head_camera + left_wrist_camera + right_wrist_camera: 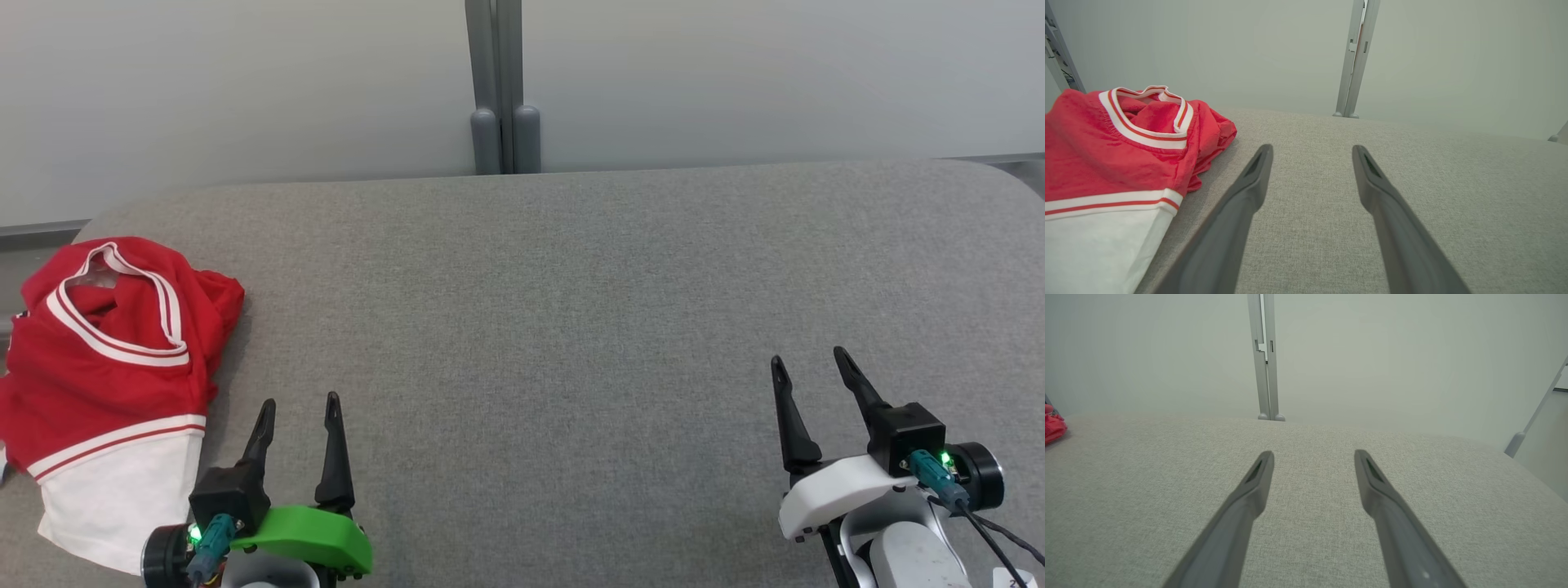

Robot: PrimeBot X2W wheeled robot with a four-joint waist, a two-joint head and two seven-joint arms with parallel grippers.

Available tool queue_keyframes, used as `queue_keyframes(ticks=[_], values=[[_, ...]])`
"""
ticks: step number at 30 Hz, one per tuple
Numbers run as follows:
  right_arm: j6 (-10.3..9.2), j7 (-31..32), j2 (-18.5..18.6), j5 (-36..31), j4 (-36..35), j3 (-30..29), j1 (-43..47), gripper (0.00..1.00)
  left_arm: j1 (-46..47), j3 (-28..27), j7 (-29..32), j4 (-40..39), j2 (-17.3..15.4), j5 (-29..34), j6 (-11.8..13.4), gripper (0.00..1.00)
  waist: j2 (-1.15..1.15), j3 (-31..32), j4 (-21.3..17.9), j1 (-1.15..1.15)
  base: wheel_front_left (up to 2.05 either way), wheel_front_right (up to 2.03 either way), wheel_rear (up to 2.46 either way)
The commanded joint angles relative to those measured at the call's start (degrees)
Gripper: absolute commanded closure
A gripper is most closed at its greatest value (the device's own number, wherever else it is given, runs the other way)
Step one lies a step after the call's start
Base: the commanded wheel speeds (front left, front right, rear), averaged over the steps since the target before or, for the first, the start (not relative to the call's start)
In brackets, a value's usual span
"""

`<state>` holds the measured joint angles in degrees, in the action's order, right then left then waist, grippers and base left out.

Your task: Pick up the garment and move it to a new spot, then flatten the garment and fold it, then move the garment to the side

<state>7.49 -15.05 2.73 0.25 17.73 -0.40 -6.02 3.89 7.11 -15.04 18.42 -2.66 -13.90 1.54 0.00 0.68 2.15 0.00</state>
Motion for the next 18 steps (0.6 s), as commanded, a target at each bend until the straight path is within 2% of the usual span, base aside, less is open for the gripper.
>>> queue_keyframes(ticks=[1, 6, 18], values=[[0.0, -0.2, 0.3, 0.3, -0.1, -0.1, 0.6, 0.0, 0.5, -0.2, -0.2, 0.0, -0.4, -0.1, 0.1, 0.0, 0.0, 0.2, 0.5, 0.0, 0.0, 0.0, 0.0], [-0.01, -0.2, 0.3, 0.5, -0.6, -0.1, 1.0, 0.0, 0.1, -0.7, -0.2, -0.1, -0.4, -0.2, 0.4, 0.0, 0.0, 0.7, 2.9, 0.0, 0.0, 0.0, 0.0], [-0.01, -0.2, 0.3, 1.7, -0.9, 0.7, 2.1, 0.0, -2.1, -4.3, -0.1, -0.6, -0.4, 1.0, 0.7, 0.0, 0.0, 2.0, 12.7, 0.0, 0.0, 0.0, 0.0]])
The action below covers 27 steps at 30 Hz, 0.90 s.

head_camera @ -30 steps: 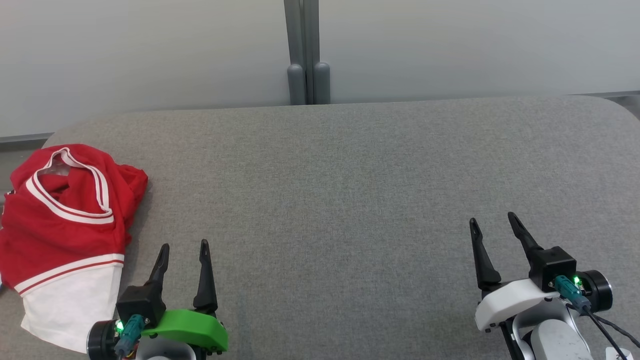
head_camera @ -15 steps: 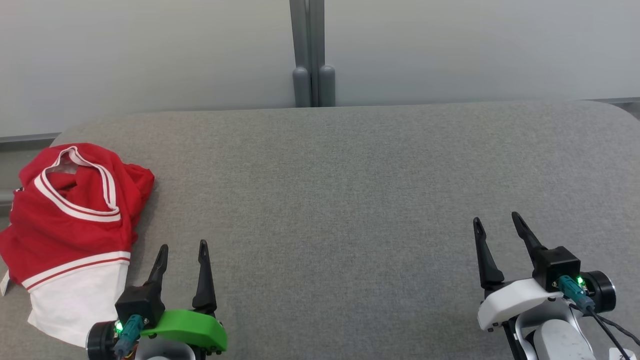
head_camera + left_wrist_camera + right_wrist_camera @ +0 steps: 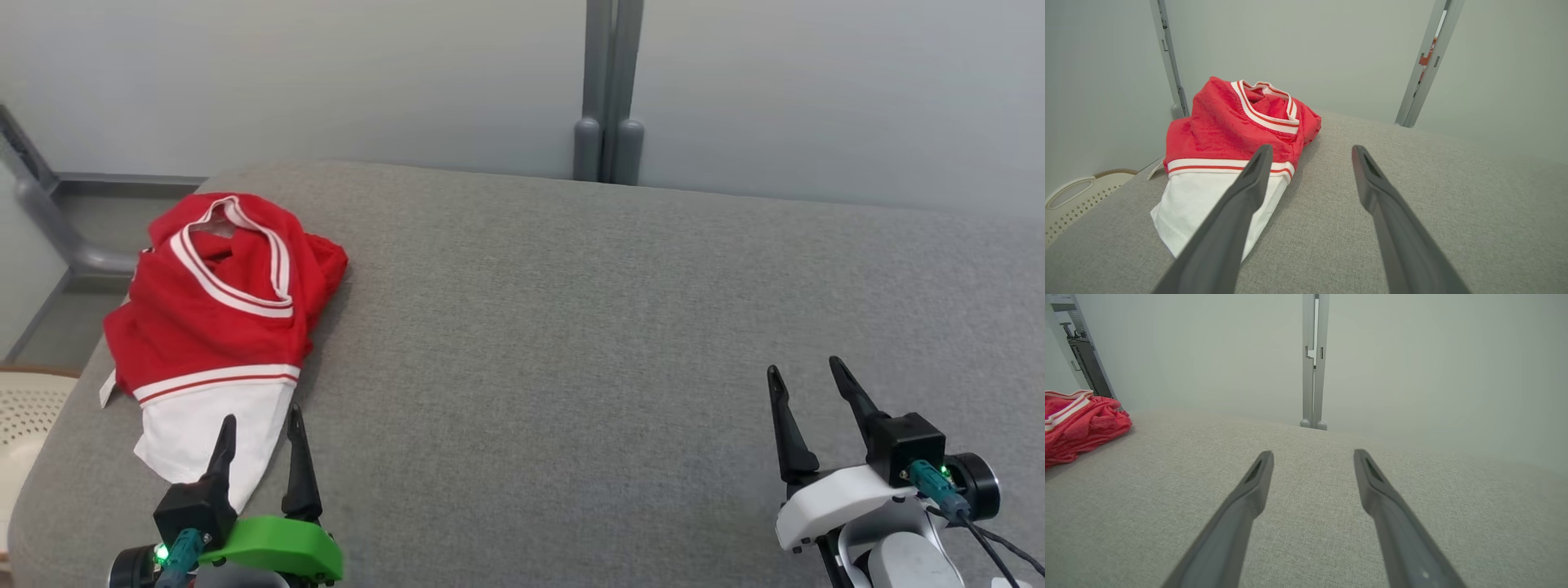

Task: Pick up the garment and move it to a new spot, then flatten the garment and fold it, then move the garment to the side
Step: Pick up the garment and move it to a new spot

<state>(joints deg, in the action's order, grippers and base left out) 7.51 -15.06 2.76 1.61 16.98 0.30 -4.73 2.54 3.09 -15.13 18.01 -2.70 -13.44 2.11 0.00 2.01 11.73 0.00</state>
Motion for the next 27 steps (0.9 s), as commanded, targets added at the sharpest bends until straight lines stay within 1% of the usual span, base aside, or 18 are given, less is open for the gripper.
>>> queue_keyframes(ticks=[1, 9, 15, 21, 27], values=[[-0.04, -0.2, 0.2, 0.5, -0.1, 0.0, 1.0, 0.0, -0.9, -0.6, 0.0, -0.2, -0.3, 0.8, 0.1, 0.0, 0.0, 0.8, 4.1, 0.0, 0.0, 0.0, 0.0], [-0.04, -0.2, 0.2, 1.5, -0.2, 0.5, 1.3, 0.0, -1.4, -2.3, 0.0, 0.0, -0.3, 1.8, -0.9, 0.0, 0.0, 1.3, 10.9, 0.0, 0.0, 0.0, 0.0], [-0.04, -0.2, 0.2, 2.4, -0.1, 1.4, 1.4, 0.0, -1.9, -3.4, 0.0, 0.0, -0.3, 2.5, -1.2, 0.0, 0.0, 1.4, 14.4, 0.0, 0.0, 0.0, 0.0], [-0.04, -0.2, 0.2, 3.0, 0.2, 2.0, 1.5, 0.0, -2.4, -4.8, 0.0, -0.5, -0.3, 2.9, -1.2, 0.0, 0.0, 1.7, 15.5, 0.0, 0.0, 0.0, 0.0], [-0.04, -0.2, 0.2, 2.9, 0.1, 2.7, 1.5, 0.0, -2.8, -6.1, 0.0, -0.8, -0.3, 2.8, -1.3, 0.0, 0.0, 1.5, 14.9, 0.0, 0.0, 0.0, 0.0]])
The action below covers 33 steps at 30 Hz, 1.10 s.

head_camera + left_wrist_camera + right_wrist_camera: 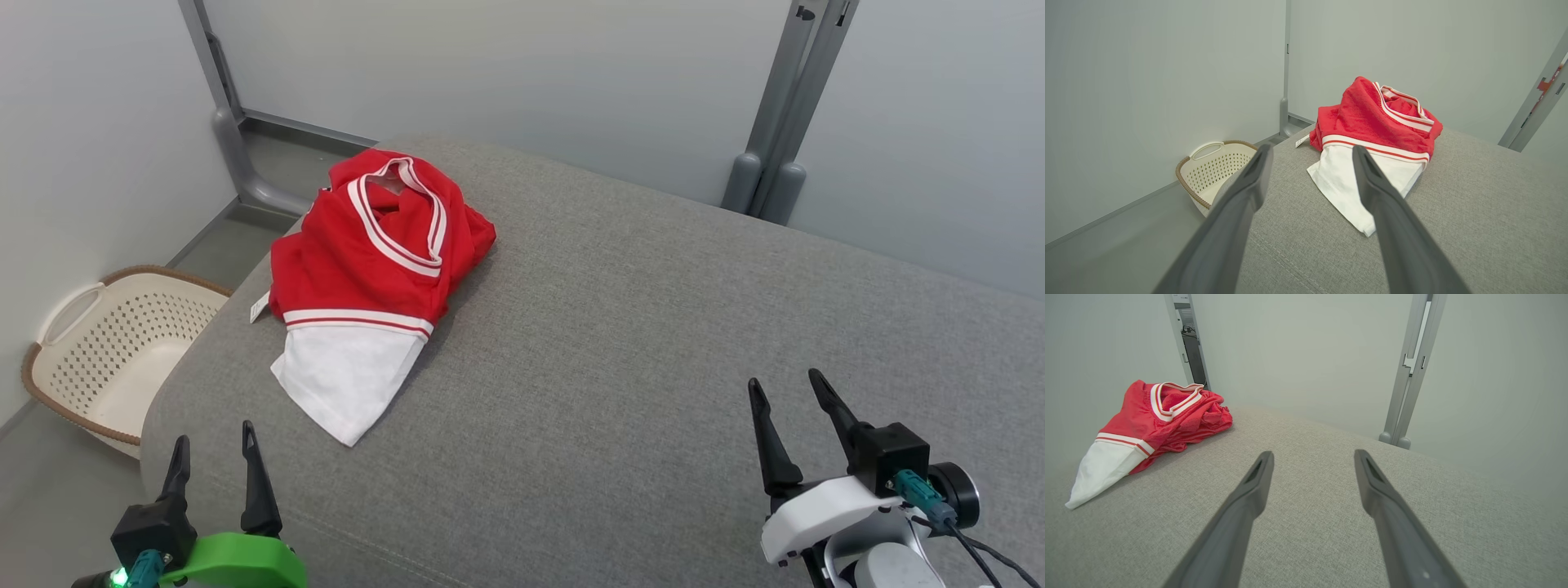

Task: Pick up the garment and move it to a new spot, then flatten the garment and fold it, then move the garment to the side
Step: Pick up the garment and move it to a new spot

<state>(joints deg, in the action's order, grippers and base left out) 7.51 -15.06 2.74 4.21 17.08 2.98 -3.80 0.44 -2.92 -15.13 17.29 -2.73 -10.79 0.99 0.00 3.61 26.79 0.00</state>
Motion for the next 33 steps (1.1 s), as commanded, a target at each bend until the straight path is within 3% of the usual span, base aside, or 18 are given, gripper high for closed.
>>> queue_keyframes(ticks=[1, 10, 16, 23, 33], values=[[-0.04, -0.2, 0.3, 0.3, 0.1, 0.1, 0.6, 0.0, -0.7, -0.1, 0.0, -0.1, -0.3, 0.2, -0.1, 0.0, 0.0, -0.2, -0.4, 0.0, 0.0, 0.0, 0.0], [-0.04, -0.2, 0.3, -0.3, 0.0, 0.0, 0.3, 0.0, 3.7, 0.5, 0.0, 2.3, -0.3, -0.3, -0.2, 0.0, 0.0, -1.7, -1.7, 0.0, 0.0, 0.0, 0.0], [-0.04, -0.2, 0.3, -2.7, -0.9, 0.5, -1.2, 0.0, 13.4, 0.3, 0.0, 11.1, -0.3, -2.9, -1.1, 0.0, 0.0, -5.1, -3.4, 0.0, 0.0, 0.0, 0.0], [-0.05, -0.1, 0.3, -5.8, -2.4, 2.4, -3.9, 0.0, 28.4, -2.9, 3.7, 25.3, -2.1, -7.5, -1.4, 0.0, 0.0, -11.0, -9.4, 0.0, 0.0, 0.0, 0.0], [-0.06, 1.8, 0.3, -9.0, -7.9, 3.2, -6.0, 0.0, 42.5, -7.0, 11.3, 36.7, -7.7, -12.4, -0.7, 0.0, 0.0, -20.9, -18.6, 0.0, 0.0, 0.0, 0.0]])
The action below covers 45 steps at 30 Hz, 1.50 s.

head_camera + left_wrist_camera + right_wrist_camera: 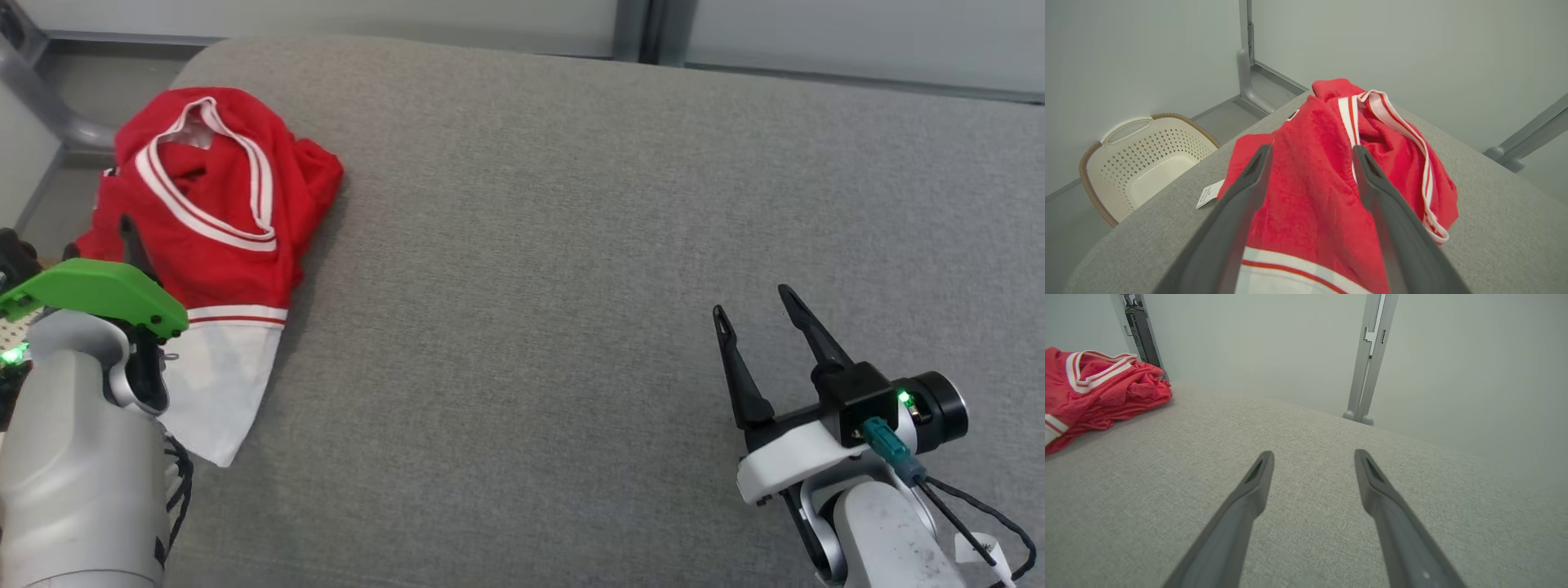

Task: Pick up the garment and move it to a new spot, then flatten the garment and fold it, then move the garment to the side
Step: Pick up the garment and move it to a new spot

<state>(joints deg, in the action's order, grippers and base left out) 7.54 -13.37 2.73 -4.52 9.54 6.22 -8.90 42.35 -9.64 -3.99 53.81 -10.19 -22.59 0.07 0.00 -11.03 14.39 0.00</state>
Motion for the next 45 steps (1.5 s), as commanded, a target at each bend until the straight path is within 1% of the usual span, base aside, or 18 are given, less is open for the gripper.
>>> queue_keyframes(ticks=[1, 4, 6, 10, 11, 12, 15, 17, 22, 27, 29, 34, 36, 38, 41, 42, 45], values=[[-0.1, 0.1, 0.3, -0.5, -0.8, -0.2, -0.9, 0.0, 1.5, -0.6, 0.7, 0.9, -0.7, -1.1, 0.5, 0.0, 0.0, -6.9, -6.8, 0.0, 0.0, 0.0, 0.0], [-0.1, 0.5, 0.2, -0.6, -2.2, -0.5, -0.7, 0.0, 3.5, -1.3, 2.9, 3.3, -2.5, -1.2, 2.3, 0.0, 0.0, -9.0, -8.5, 0.0, 0.0, 0.0, 0.0], [-0.1, 0.5, 0.2, -0.5, -2.9, -0.5, -0.6, 0.0, 4.5, -1.6, 3.9, 4.5, -3.1, -1.3, 3.6, 0.0, 0.0, -10.2, -9.2, 0.0, 0.0, 0.0, 0.0], [-0.1, 0.4, 0.2, 0.2, -3.5, -0.7, -0.5, 0.0, 5.7, -1.0, 5.0, 6.8, -4.2, 0.0, 6.9, 0.0, 0.0, -11.3, -9.6, 0.0, 0.0, 0.0, 0.0], [-0.1, 0.3, 0.2, 0.3, -3.5, -0.7, -0.5, 0.0, 6.0, -0.7, 4.6, 7.0, -4.3, 0.3, 7.3, 0.64, 0.0, -11.4, -9.6, 0.0, 0.0, 0.0, 0.0], [-0.1, 0.3, 0.2, 0.5, -3.5, -0.7, -0.6, 0.0, 6.1, -0.6, 4.2, 7.1, -4.2, 0.2, 7.5, 1.0, 0.0, -11.4, -9.6, 0.0, 0.0, 0.0, 0.0], [-0.1, 0.1, 0.2, 1.1, -3.0, -0.6, -0.9, 0.0, 5.9, -0.3, 3.2, 7.7, -4.2, 0.0, 7.2, 1.0, 0.0, -10.6, -9.0, 0.0, 0.0, 0.0, 0.0], [-0.1, -0.2, 0.2, 1.8, -2.7, -0.5, -1.0, 0.0, 6.2, -0.2, 2.5, 7.6, -5.0, 0.3, 7.3, 1.0, 0.0, -9.7, -8.5, 0.0, 0.0, 0.0, 0.0], [-0.1, -0.8, 0.2, 3.6, -0.8, 0.4, -0.9, 0.0, 7.3, 1.0, 1.4, 5.7, -6.7, 1.1, 6.0, 1.0, 0.0, -6.3, -7.1, 0.0, 0.0, 0.0, 0.0], [-0.1, -1.4, 0.2, 6.9, 1.9, 2.5, -1.6, 0.0, 8.1, 4.9, -0.3, 0.1, -9.0, 4.0, 1.2, 1.0, 0.0, -1.4, -6.9, 0.0, 0.0, 0.0, 0.0], [-0.1, -1.6, 0.3, 8.4, 2.9, 3.3, -1.7, 0.0, 8.9, 5.4, -0.8, -2.7, -9.2, 3.5, -0.5, 1.0, 0.0, 0.7, -7.3, 0.0, 0.0, 0.0, 0.0], [-0.1, -1.8, 0.3, 11.5, 4.8, 4.8, -1.8, 0.0, 9.7, 6.9, -1.1, -10.3, -9.7, 3.9, -2.7, 1.0, 0.0, 5.3, -10.0, 0.0, 0.0, 0.0, 0.0], [-0.1, -1.9, 0.2, 12.3, 4.7, 4.9, -1.6, 0.0, 10.1, 8.0, -0.4, -13.7, -9.1, 4.2, -3.2, 1.0, 0.0, 6.4, -11.5, 0.0, 0.0, 0.0, 0.0], [-0.1, -1.9, 0.3, 12.8, 4.6, 4.8, -1.0, 0.0, 10.1, 9.3, 0.8, -17.0, -7.7, 4.1, -3.8, 1.0, 0.0, 7.4, -13.2, 0.0, 0.0, 0.0, 0.0], [-0.1, -1.9, 0.3, 13.2, 4.5, 4.7, -0.5, 0.0, 10.1, 11.4, 3.0, -22.1, -5.0, 3.5, -4.3, 1.0, 0.0, 8.3, -16.1, 0.0, 0.0, 0.0, 0.0], [-0.1, -1.9, 0.3, 13.2, 4.4, 4.8, -0.4, 0.0, 9.9, 11.9, 3.5, -23.4, -4.5, 3.5, -4.3, 1.0, 0.0, 8.5, -17.0, 0.0, 0.0, 0.0, 0.0], [-0.1, -1.9, 0.2, 13.3, 4.3, 4.9, -0.3, 0.0, 9.5, 13.9, 4.9, -27.4, -1.6, 3.0, -4.2, 1.0, 0.0, 8.7, -20.5, 0.0, 0.0, 0.0, 0.0]])
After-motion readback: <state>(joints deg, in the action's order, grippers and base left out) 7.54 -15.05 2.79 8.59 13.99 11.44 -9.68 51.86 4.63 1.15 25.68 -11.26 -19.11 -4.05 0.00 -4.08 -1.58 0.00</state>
